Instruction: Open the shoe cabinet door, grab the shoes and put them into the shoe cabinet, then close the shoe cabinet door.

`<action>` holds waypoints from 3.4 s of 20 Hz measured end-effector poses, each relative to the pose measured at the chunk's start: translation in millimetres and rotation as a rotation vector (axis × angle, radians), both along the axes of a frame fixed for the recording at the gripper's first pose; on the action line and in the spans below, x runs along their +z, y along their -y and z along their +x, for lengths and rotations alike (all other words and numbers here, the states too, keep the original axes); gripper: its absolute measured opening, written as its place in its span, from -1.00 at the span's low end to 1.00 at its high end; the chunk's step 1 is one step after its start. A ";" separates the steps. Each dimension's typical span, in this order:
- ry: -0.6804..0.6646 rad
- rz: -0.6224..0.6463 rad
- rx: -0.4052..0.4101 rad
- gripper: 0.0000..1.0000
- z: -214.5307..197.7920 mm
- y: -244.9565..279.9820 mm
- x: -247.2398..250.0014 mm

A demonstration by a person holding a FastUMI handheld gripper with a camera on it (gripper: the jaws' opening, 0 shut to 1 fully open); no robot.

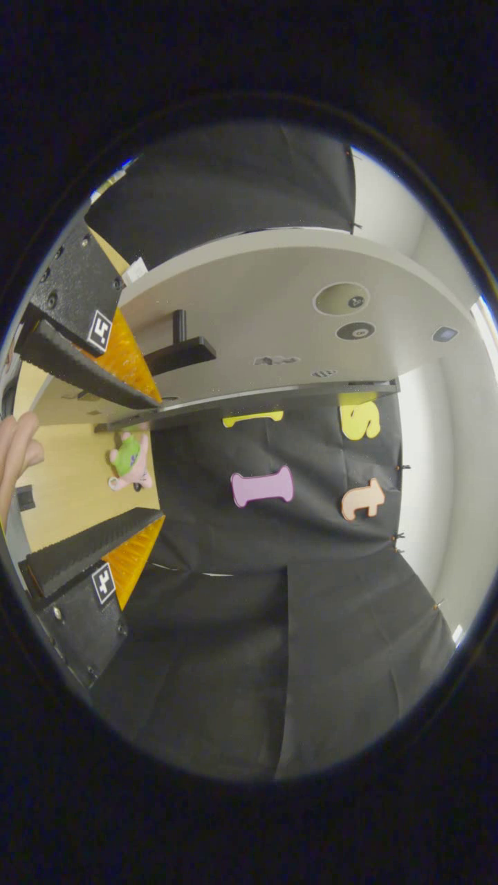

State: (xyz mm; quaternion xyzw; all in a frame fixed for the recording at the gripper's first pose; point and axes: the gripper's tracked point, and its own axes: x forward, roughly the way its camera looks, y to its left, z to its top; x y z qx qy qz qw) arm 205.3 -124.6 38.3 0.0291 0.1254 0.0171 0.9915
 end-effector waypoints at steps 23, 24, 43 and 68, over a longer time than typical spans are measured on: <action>0.174 -0.046 0.004 1.00 42.6 -243.9 -26.0; 0.186 -0.054 0.004 1.00 39.5 -248.2 -25.4; 0.225 -0.030 -0.036 0.99 -84.5 -215.4 -85.6; 0.171 -0.048 0.079 0.98 -140.2 -234.6 -137.8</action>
